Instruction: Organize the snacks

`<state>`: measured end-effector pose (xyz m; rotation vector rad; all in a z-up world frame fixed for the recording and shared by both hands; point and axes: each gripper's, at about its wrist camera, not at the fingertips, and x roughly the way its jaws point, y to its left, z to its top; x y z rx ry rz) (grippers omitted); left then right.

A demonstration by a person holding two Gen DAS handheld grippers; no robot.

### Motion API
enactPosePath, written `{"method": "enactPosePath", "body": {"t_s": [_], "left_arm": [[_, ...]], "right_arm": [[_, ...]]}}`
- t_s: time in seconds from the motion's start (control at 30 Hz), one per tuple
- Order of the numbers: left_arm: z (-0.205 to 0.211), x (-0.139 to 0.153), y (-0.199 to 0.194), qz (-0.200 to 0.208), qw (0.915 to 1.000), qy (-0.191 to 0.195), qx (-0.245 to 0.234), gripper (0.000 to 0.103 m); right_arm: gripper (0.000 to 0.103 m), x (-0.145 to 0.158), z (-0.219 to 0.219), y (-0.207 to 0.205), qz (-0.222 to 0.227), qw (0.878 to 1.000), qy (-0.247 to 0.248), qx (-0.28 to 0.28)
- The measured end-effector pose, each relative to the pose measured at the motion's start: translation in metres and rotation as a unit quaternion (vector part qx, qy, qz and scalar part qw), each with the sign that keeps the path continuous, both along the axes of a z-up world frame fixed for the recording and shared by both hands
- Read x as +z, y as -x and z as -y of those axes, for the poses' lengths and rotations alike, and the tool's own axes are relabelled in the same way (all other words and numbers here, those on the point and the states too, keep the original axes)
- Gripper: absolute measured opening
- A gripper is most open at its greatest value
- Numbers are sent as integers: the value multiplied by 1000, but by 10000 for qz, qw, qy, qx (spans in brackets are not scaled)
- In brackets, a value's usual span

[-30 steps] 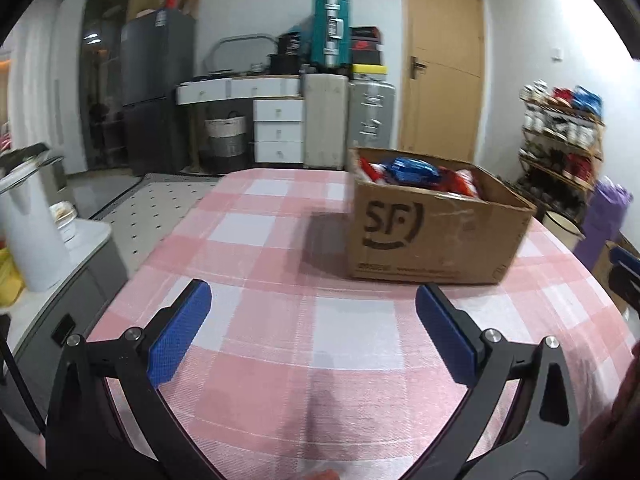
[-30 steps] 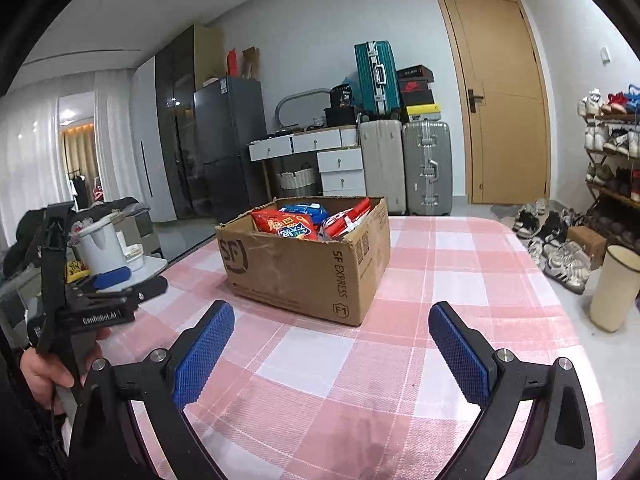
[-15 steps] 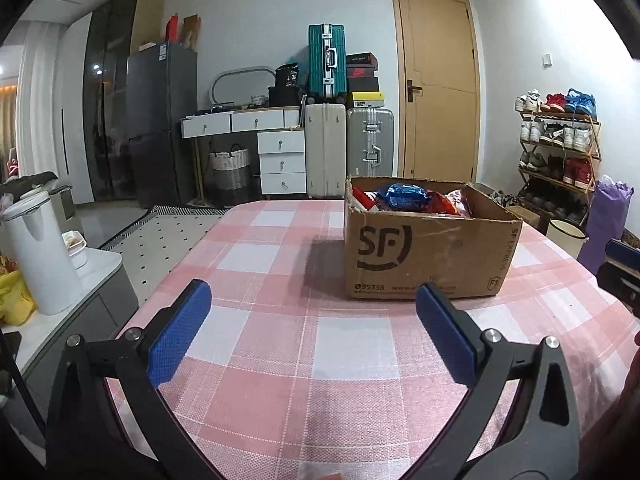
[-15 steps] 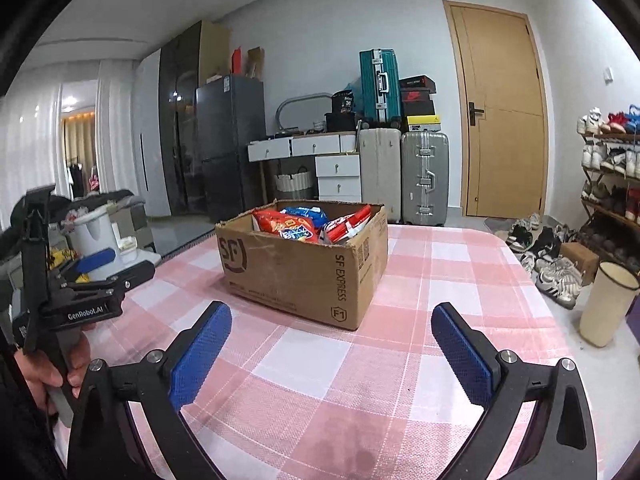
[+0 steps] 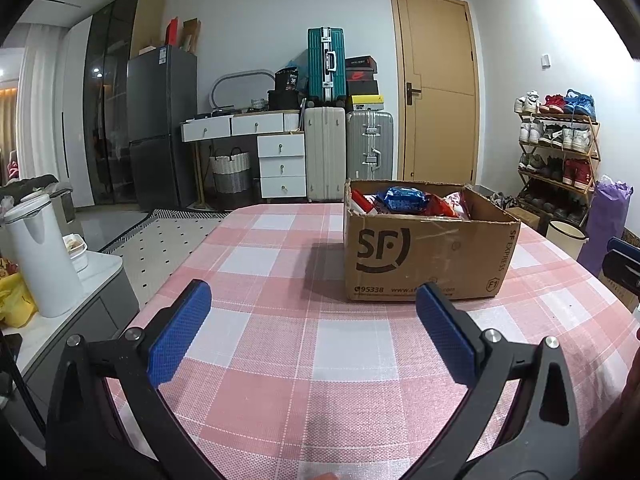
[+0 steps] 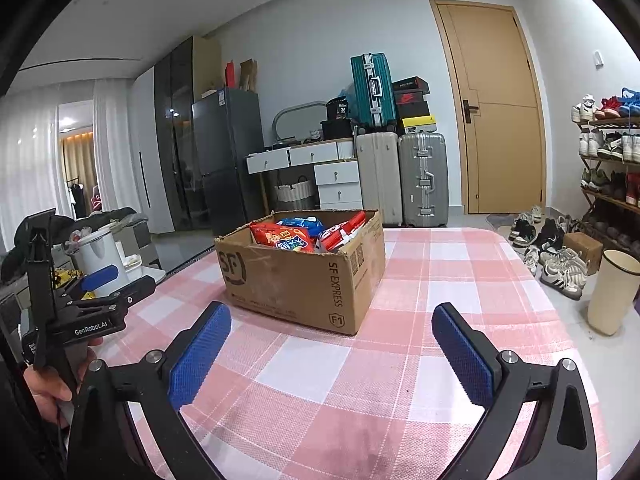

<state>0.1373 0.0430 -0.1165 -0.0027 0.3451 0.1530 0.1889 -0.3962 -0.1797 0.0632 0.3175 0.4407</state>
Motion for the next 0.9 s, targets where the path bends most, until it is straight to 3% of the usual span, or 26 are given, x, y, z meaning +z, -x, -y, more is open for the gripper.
{"method": "enactPosePath", "body": {"t_s": [0.9], "left_arm": [[1, 1, 3, -16, 10000, -22, -3, 102]], "right_arm": [[102, 1, 0, 0, -7, 10000, 24, -2]]}}
